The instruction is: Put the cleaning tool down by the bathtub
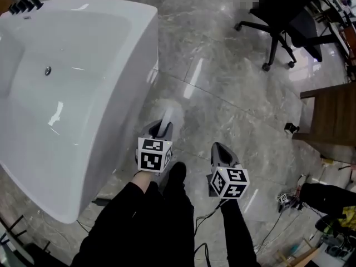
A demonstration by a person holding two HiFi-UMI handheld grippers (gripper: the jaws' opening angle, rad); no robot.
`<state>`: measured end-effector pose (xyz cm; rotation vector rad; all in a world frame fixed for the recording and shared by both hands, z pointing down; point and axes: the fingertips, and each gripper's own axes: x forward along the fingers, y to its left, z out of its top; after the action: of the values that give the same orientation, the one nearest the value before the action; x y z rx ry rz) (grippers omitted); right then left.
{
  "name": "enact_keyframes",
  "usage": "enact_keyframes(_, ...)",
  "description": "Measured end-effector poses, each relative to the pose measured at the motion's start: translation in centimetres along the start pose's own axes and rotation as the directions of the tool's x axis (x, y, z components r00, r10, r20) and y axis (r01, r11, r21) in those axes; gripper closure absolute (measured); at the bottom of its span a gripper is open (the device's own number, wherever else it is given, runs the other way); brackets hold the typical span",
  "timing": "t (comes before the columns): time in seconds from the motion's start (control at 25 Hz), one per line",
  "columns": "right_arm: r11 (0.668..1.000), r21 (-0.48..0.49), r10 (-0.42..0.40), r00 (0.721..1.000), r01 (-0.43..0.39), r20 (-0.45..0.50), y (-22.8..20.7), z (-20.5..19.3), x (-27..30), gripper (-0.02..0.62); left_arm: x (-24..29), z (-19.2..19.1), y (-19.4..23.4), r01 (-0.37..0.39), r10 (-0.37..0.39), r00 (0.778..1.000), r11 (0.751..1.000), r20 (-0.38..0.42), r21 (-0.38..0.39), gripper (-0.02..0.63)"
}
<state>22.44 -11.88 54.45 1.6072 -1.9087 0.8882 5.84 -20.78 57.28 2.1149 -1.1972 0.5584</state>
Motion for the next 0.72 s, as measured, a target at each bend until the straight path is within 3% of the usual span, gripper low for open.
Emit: enact_keyframes(0.72,0.996,-0.078,0.058,0.993,-0.05,0.1,-2.8,-3.2,17.0,0.595,13.9,-7.1,8.3,-0.042,0.041,0.999,0.999,0.034,0.014,0.511)
